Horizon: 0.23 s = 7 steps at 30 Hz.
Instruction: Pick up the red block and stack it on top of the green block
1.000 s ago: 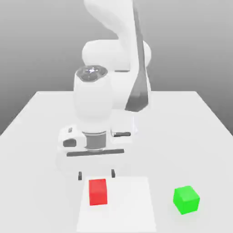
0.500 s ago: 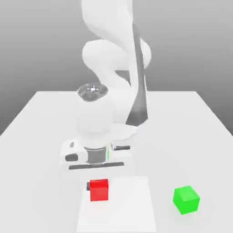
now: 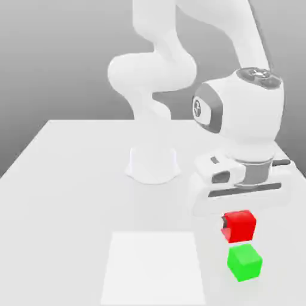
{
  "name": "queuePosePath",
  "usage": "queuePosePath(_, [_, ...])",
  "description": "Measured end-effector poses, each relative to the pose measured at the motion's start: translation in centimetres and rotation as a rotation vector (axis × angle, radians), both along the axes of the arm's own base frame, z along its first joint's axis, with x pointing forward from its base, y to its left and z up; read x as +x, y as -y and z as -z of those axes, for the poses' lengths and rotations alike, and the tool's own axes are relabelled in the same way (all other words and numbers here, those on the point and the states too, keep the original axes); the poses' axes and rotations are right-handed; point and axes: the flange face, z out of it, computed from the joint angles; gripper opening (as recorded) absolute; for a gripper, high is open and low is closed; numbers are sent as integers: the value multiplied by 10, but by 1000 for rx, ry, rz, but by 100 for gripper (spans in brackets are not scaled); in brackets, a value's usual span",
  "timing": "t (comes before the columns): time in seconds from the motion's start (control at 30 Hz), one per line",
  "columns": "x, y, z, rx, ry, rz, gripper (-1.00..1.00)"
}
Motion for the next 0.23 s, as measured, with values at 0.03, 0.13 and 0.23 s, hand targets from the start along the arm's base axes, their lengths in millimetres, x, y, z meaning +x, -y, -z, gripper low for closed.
queuePosePath(0.03, [1, -1, 10, 0, 0, 6, -100])
queuePosePath(0.13, [1, -1, 44, 0, 0, 9, 100])
queuePosePath(0.23, [1, -1, 44, 0, 0, 9, 100])
